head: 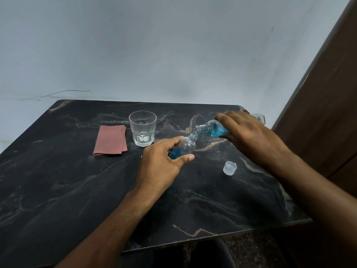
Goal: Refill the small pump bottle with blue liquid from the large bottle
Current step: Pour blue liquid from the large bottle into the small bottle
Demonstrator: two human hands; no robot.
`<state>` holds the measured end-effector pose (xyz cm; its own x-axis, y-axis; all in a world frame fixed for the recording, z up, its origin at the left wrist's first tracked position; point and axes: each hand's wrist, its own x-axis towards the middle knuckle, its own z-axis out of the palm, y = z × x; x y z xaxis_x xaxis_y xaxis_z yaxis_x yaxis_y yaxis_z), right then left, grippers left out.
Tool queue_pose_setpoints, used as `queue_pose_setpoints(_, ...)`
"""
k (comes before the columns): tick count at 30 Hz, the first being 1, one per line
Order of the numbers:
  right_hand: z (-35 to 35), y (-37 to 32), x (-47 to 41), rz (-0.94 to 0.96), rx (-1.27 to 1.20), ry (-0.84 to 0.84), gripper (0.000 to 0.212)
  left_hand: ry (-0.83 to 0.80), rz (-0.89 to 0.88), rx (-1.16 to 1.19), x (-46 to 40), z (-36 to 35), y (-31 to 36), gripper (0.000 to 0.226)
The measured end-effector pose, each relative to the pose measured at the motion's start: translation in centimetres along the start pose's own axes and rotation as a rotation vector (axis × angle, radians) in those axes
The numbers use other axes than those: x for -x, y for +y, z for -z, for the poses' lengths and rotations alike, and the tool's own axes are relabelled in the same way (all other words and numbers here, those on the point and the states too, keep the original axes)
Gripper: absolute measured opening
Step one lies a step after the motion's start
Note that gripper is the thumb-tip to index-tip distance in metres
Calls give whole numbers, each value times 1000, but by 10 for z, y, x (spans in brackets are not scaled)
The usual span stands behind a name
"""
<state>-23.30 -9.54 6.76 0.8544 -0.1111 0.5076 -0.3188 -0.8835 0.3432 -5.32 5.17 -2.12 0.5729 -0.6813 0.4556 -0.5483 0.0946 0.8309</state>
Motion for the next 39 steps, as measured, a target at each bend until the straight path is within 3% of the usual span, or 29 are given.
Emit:
queue_pose_setpoints(22, 0, 4, 1, 7, -8, -16, 60, -5, -9, -16, 0, 1, 0, 56)
queue_pose_setpoints(39, 4, 6, -3, 33, 5, -26, 48, 0, -13, -8, 0, 2, 2, 55)
